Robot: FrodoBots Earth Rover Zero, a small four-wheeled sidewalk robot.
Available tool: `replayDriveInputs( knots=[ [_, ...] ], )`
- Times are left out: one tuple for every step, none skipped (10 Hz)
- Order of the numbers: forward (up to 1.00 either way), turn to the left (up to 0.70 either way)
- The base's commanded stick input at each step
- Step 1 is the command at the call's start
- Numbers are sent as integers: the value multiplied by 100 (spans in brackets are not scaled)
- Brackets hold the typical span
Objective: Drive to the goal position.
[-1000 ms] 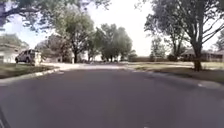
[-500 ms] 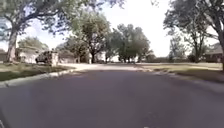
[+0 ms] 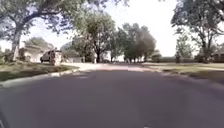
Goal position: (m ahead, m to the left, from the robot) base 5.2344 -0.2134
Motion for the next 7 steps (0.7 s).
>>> replayDriveInputs(
  knots=[
    [100, 0],
    [100, 0],
    [100, 0],
    [100, 0],
    [100, 0],
    [100, 0],
    [100, 0]
  ],
)
